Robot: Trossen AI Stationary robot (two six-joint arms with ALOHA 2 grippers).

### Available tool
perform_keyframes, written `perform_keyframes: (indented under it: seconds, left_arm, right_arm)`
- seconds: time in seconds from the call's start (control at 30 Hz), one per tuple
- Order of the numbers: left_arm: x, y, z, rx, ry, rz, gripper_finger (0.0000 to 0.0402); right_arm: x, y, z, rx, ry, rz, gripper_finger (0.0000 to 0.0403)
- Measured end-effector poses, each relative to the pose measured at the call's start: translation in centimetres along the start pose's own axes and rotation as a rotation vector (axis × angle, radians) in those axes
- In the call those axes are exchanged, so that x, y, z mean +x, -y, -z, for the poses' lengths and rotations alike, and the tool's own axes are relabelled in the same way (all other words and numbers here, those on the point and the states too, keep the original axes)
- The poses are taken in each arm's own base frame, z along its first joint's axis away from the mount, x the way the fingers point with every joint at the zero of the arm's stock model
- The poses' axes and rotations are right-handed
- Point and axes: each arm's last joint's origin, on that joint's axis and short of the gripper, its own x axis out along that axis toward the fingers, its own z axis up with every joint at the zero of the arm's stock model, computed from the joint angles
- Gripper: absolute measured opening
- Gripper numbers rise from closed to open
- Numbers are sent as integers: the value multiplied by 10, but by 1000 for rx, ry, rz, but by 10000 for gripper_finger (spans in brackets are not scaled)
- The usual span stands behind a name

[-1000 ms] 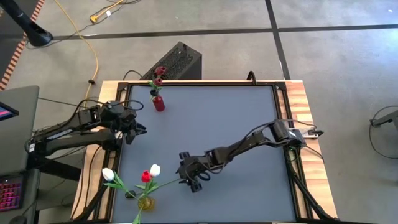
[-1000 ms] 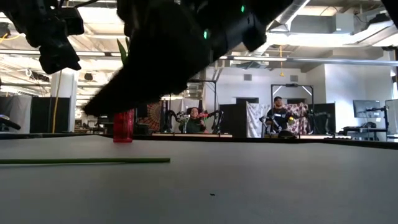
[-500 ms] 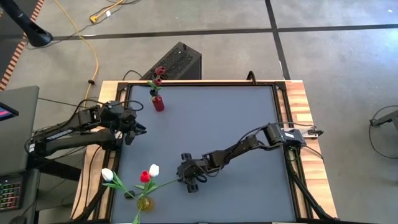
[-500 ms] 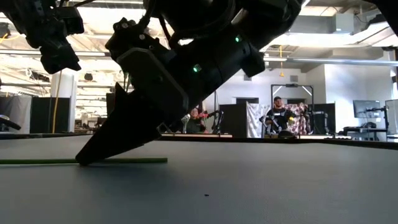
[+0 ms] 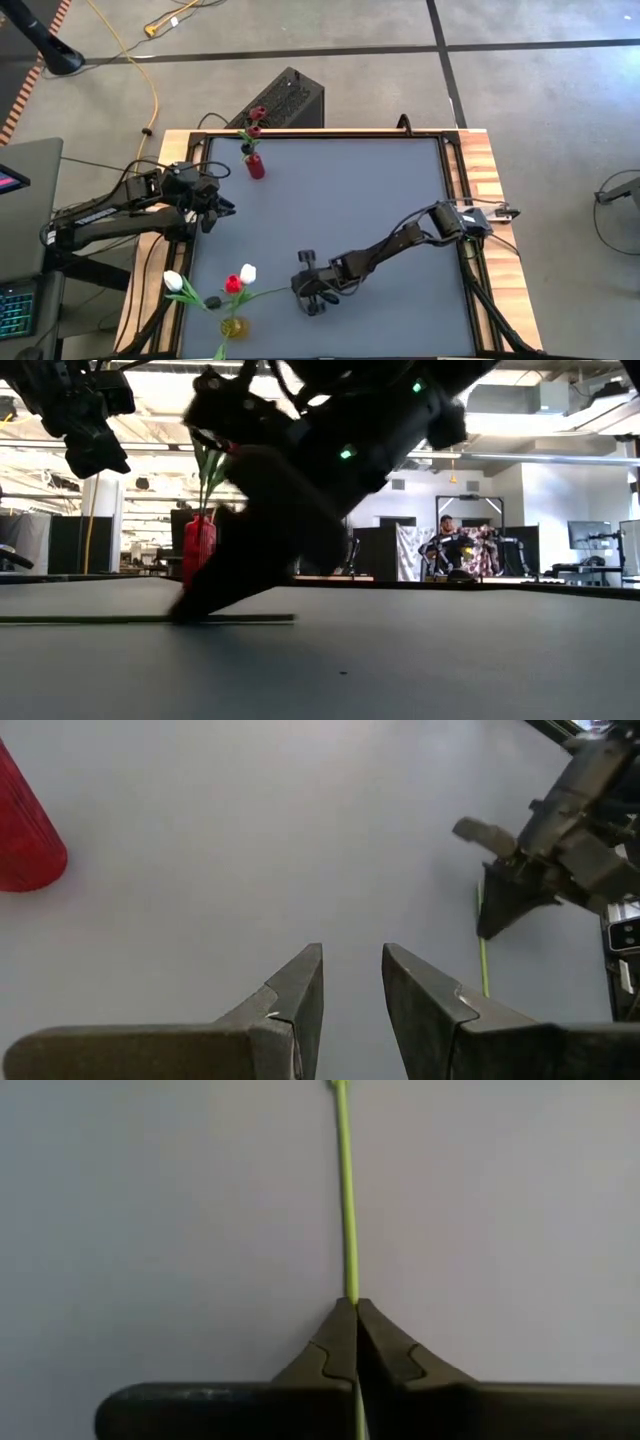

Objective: Sort flowers into vase by color
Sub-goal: Put the black tulip into the red vase

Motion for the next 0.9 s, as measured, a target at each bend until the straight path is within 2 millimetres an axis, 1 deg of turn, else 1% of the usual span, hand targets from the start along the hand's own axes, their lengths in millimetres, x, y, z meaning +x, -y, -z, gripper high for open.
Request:
perform_keyframes:
  seconds: [0.1,0.2,0.3,0.43,0.53,0.63,0.77,0.9]
  left_arm:
    - [0,0,0,0,1,0,93]
    - [0,0,0,1,5,0,93]
    - [0,0,0,1,4,1,93]
    - [0,0,-1,2,8,2,93]
    - [0,0,-1,4,15,-1,93]
    - [0,1,-4,15,48,4,93]
    - [-3,4,-12,46,142,23,93]
    - [-7,7,-18,69,231,49,93]
  right_arm:
    - [-16,11,-3,26,-64,39,24]
    - [-33,26,-4,49,-134,83,17]
    - [-53,42,0,81,-114,129,17]
    - [-84,60,17,164,-30,200,17]
    - [-105,70,31,223,81,234,17]
    - [-124,79,39,281,185,254,17]
    - [-140,87,46,325,259,292,17]
    - [-151,94,44,356,346,328,17]
